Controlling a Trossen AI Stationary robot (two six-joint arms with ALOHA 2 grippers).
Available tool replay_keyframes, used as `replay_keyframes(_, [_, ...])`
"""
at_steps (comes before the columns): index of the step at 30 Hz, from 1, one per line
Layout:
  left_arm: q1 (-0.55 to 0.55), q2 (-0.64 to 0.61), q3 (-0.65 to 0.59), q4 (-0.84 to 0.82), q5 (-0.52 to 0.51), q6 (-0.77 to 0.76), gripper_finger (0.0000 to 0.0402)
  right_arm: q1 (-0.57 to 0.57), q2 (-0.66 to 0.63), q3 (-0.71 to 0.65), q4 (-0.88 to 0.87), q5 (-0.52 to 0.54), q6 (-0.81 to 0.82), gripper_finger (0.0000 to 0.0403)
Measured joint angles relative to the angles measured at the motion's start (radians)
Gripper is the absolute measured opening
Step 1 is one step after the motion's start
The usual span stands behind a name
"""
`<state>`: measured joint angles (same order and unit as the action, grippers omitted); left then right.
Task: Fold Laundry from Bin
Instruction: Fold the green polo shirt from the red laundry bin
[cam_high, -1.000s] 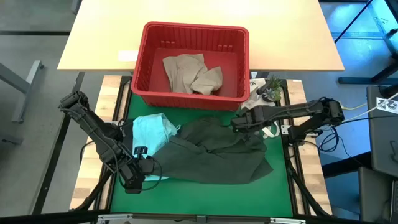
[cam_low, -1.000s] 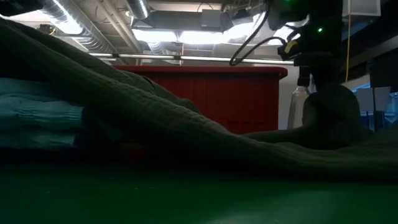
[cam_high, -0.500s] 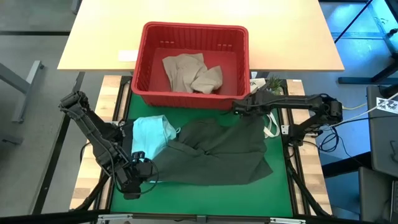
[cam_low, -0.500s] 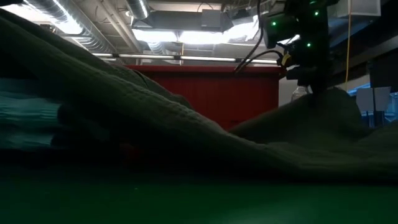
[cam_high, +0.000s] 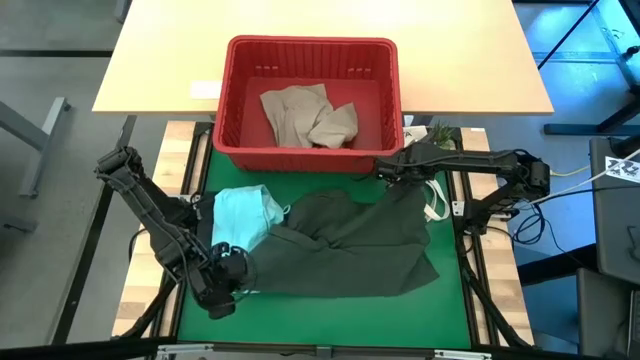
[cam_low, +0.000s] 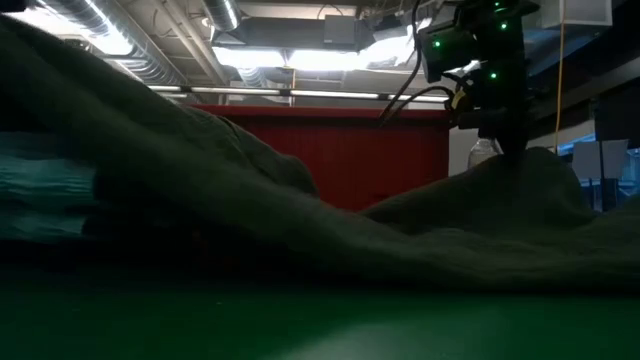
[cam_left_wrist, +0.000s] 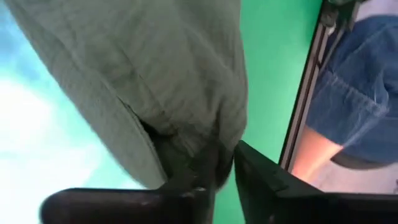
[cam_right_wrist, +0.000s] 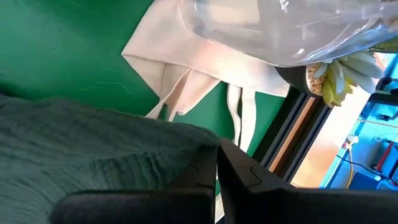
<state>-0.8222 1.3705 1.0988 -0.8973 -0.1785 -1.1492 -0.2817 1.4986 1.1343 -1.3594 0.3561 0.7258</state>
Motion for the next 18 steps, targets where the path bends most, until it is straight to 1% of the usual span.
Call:
replay_keyframes(4, [0.000,0.000,0.000,0.000,-0.046,-0.031,0.0093,0.000,0.000,0.000,0.000,0.000,0.000,0.0005])
replay_keyframes(7, [0.000,0.000,0.000,0.002,-0.047,-0.057,0.0127,0.000,0.000,0.000,-0.001,-0.001,0.000,0.0005])
replay_keyframes(10, [0.000,0.000,0.000,0.006,-0.052,-0.044,0.0152,0.000,0.000,0.000,-0.001,-0.001,0.000,0.0005])
replay_keyframes(11, [0.000,0.000,0.000,0.006,-0.070,-0.034,0.0157,0.000,0.000,0.000,-0.001,-0.001,0.000,0.0005])
replay_keyframes(12, [0.000,0.000,0.000,0.006,-0.104,-0.024,0.0161,0.000,0.000,0.000,-0.001,-0.001,0.000,0.0005])
replay_keyframes(14, [0.006,0.000,0.000,0.007,-0.207,-0.011,0.0163,0.000,0.000,0.000,-0.001,-0.001,0.000,0.0005])
replay_keyframes(16, [0.031,0.000,0.000,0.017,-0.313,0.016,0.0162,0.000,0.000,0.000,-0.002,-0.001,0.000,0.0005])
replay_keyframes(18, [0.073,0.000,0.000,0.036,-0.391,0.046,0.0159,0.000,0.000,0.000,-0.001,-0.001,0.000,0.0005])
